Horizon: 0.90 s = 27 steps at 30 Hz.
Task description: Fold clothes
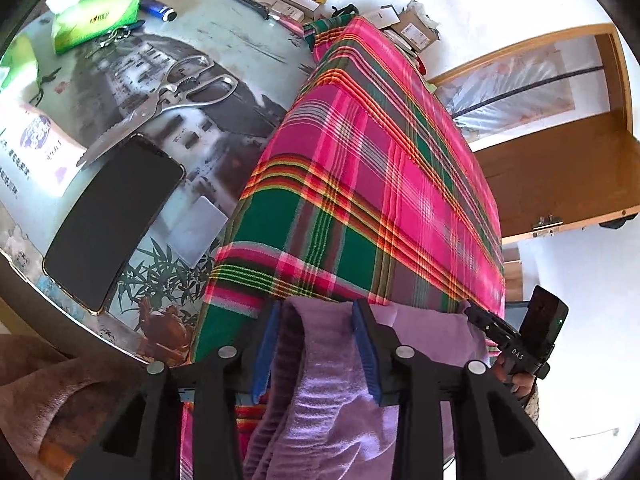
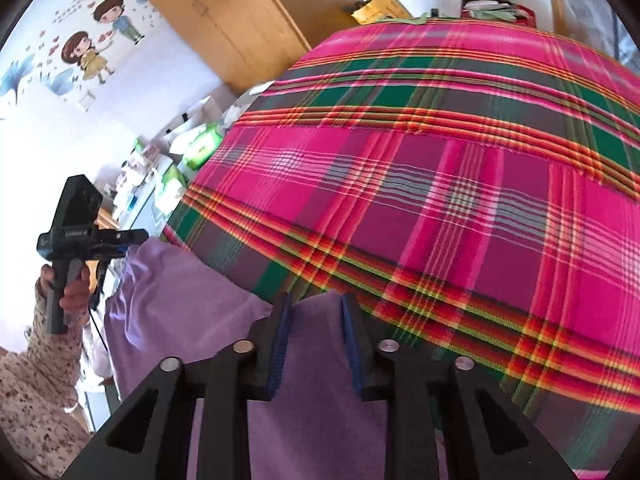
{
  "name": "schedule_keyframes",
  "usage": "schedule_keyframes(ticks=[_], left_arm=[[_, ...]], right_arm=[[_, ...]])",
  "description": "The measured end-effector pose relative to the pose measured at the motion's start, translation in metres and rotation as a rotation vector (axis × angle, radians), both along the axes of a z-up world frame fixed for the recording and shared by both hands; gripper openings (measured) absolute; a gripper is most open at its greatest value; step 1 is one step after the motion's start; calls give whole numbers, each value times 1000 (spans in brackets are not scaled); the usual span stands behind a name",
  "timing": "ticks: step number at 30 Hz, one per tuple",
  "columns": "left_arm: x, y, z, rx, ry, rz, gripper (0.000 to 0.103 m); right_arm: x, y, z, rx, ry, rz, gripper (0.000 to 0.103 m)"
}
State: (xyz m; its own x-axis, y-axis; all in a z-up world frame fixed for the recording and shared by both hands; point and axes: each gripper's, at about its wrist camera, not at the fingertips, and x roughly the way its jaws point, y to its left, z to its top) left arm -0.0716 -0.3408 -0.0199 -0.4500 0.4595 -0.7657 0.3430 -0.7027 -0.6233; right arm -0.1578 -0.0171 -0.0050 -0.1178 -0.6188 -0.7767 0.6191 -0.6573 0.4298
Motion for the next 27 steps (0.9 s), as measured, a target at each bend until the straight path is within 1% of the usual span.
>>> schedule_keyframes(ticks=[2, 3, 4, 5, 6, 9, 13, 17, 20, 23, 26, 27], left_arm=[[1, 1, 0, -9, 0, 8, 38], [1, 2, 1, -24, 4, 10, 37], [2, 5, 2, -51, 12, 4, 34], [2, 9, 4, -86, 23, -9, 28], [3, 11, 5, -112, 32, -15, 27], [6, 11, 10, -150, 49, -4, 26], [10, 4, 9, -151, 50, 30, 26], [12, 6, 10, -170, 57, 35, 26], [13, 6, 8, -160, 52, 41, 26], [16, 6, 8, -166, 61, 43, 26], [19, 8, 6, -169, 61, 38, 26], [20, 9, 7, -170, 60, 37, 27]], right_arm=[[3, 0, 1, 4, 13, 3, 13], [4, -1, 2, 8, 23, 7, 11], [7, -3, 4, 19, 42, 14, 9], [9, -4, 5, 30, 65, 23, 9], [11, -6, 7, 39, 83, 28, 8], [10, -5, 8, 62, 113, 13, 7], [6, -5, 5, 66, 118, -14, 7], [11, -11, 5, 97, 166, -11, 7], [14, -13, 4, 107, 183, -22, 7], [20, -19, 5, 147, 235, -20, 8], [22, -21, 5, 170, 235, -55, 10], [22, -20, 5, 176, 230, -66, 13]])
